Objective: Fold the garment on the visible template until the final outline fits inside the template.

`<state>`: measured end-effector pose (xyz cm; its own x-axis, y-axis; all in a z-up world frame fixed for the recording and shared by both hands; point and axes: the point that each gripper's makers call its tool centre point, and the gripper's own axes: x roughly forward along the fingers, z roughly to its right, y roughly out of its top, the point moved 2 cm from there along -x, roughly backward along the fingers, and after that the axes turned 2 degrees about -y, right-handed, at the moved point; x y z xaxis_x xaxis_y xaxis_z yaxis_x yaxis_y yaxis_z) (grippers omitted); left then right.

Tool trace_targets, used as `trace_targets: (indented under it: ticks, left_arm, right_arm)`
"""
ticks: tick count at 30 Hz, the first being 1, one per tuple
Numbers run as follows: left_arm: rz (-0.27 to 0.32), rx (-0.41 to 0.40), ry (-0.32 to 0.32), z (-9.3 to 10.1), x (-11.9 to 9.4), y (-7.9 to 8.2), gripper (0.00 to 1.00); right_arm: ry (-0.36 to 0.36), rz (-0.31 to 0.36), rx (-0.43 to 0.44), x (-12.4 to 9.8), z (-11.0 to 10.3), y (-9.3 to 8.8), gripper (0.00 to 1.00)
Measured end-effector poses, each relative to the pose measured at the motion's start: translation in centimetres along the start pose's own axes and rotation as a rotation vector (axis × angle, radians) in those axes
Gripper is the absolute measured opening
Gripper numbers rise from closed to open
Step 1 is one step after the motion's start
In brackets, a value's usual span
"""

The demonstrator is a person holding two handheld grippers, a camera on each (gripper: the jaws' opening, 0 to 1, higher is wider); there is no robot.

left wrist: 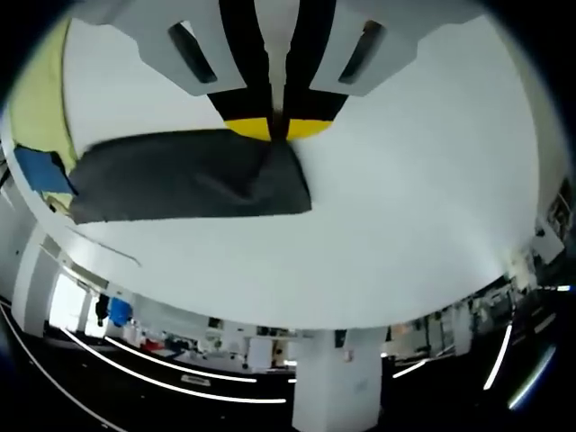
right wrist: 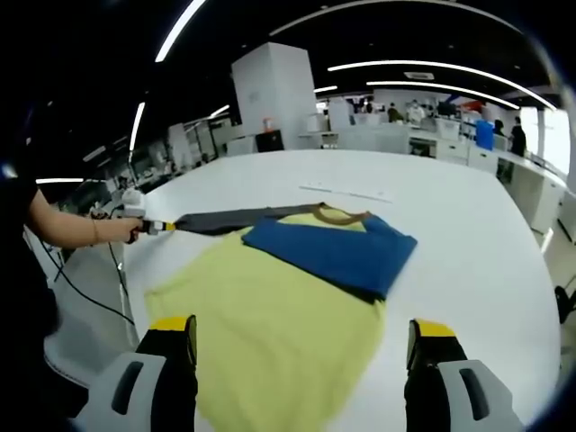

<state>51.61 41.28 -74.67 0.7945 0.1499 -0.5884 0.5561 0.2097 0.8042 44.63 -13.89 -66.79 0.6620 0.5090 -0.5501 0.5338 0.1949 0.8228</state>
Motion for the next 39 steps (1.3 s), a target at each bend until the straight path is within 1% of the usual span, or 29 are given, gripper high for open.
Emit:
trace_targets:
  ticks: [4, 5, 6, 9, 10, 11, 13, 14, 15, 18, 19, 20, 21, 23, 28, 34, 39]
  left_arm:
    - [-0.003, 0.01, 0.001, 0.0, 0.0, 0.1, 0.01]
    - [0.023, 0.002, 0.008, 0.1, -0.2, 0.4, 0.01]
    - [0.031, -0.005, 0.008, 0.1, -0.3, 0.5, 0.01]
    - [0.035, -0.038, 0.016, 0.2, -0.4, 0.4, 0.01]
    - [0.042, -0.036, 0.016, 0.2, -0.4, 0.5, 0.01]
    - [0.044, -0.031, 0.014, 0.4, -0.5, 0.6, 0.01]
    - [0.024, -0.036, 0.007, 0.8, -0.6, 0.6, 0.01]
    - [0.031, -0.023, 0.009, 0.8, -0.7, 0.8, 0.01]
    - [0.059, 0.008, -0.001, 1.1, -0.9, 1.5, 0.01]
    - [0.068, 0.006, -0.027, 1.7, -1.1, 2.1, 0.01]
    - [0.089, -0.026, -0.057, 2.2, -1.2, 2.5, 0.01]
    - [0.099, -0.039, -0.071, 2.4, -1.2, 2.7, 0.01]
    - [0.09, -0.017, -0.066, 2.4, -1.3, 2.7, 0.01]
    - [0.092, 0.011, -0.075, 2.5, -1.4, 2.9, 0.01]
    - [0.121, 0.009, -0.118, 3.5, -1.8, 3.9, 0.01]
    - [0.127, 0.024, -0.152, 4.9, -2.1, 4.7, 0.01]
    - [0.142, 0.032, -0.187, 6.1, -2.3, 5.4, 0.01]
  right_arm:
    - [0.003, 0.007, -0.001, -0.2, -0.1, 0.1, 0.97]
    - [0.003, 0.008, -0.001, -0.2, -0.1, 0.1, 0.97]
    - [0.001, 0.008, 0.0, -0.3, -0.1, 0.0, 0.97]
    - [-0.001, 0.005, 0.004, -0.3, -0.1, -0.1, 0.97]
    - [0.0, 0.007, 0.003, -0.3, -0.2, -0.1, 0.97]
    - [0.001, 0.009, 0.003, -0.3, -0.2, -0.1, 0.97]
    - [0.001, 0.012, 0.003, -0.3, -0.3, -0.1, 0.97]
    - [0.0, 0.013, 0.002, -0.3, -0.3, -0.1, 0.97]
    - [-0.002, 0.014, -0.001, -0.2, -0.3, -0.1, 0.97]
    - [0.002, 0.013, -0.004, -0.1, -0.4, -0.1, 0.97]
    - [0.003, 0.014, -0.004, -0.1, -0.4, -0.1, 0.97]
    - [0.003, 0.014, -0.005, -0.1, -0.5, -0.2, 0.97]
    - [0.004, 0.013, -0.005, -0.1, -0.5, -0.2, 0.97]
    - [0.004, 0.012, -0.008, -0.1, -0.6, -0.2, 0.97]
    - [0.003, 0.007, -0.009, -0.1, -0.8, -0.4, 0.97]
    - [0.008, 0.013, -0.015, -0.2, -1.1, -0.3, 0.97]
    - [0.02, -0.007, -0.051, -0.2, -1.7, -0.6, 0.99]
